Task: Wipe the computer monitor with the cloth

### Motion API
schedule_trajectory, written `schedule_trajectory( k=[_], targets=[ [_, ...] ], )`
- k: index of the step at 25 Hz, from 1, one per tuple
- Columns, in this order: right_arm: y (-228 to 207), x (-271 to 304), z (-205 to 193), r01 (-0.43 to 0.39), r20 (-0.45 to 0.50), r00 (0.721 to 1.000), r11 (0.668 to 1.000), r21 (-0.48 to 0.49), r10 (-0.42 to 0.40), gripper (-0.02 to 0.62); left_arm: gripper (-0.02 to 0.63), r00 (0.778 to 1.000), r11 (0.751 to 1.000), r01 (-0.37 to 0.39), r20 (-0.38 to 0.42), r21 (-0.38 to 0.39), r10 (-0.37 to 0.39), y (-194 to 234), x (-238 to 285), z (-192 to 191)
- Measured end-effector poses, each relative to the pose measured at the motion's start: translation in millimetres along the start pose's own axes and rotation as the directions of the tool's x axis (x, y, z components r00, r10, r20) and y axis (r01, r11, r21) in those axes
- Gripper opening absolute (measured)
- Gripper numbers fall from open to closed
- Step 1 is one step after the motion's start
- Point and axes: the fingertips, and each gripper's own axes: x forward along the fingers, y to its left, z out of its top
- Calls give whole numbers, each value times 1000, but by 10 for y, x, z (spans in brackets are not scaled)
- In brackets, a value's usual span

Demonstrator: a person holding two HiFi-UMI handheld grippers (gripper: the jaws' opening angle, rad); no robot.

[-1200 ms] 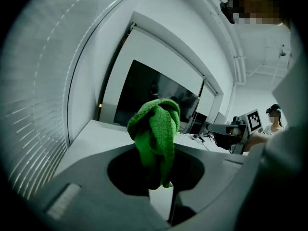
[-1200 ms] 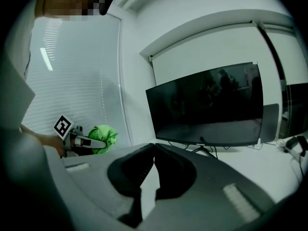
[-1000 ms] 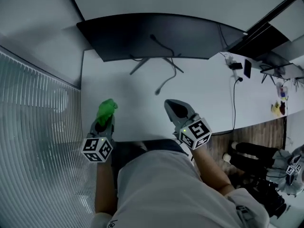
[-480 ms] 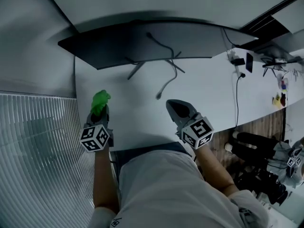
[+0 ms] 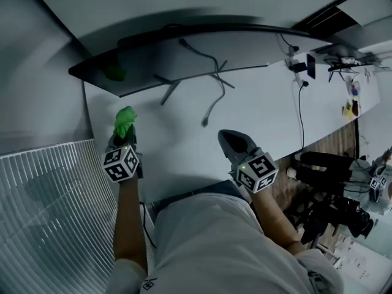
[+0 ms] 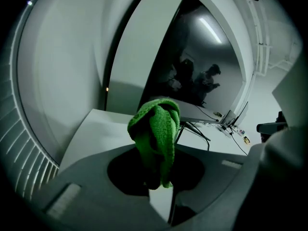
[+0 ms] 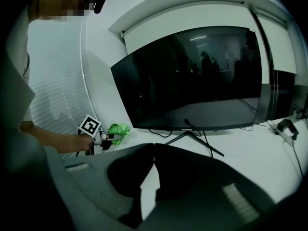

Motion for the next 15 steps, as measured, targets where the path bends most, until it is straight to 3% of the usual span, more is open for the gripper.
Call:
schedule_trajectory(
  k=[8, 15],
  targets=[
    [61, 14, -64, 100, -9, 995, 994, 38, -100, 3, 66, 997, 999, 19, -71, 34, -16, 226, 347, -22],
    [-35, -12, -204, 148, -33, 989, 988, 50, -146, 3, 66, 994, 999, -9, -105, 44, 14, 324, 584, -5]
  ],
)
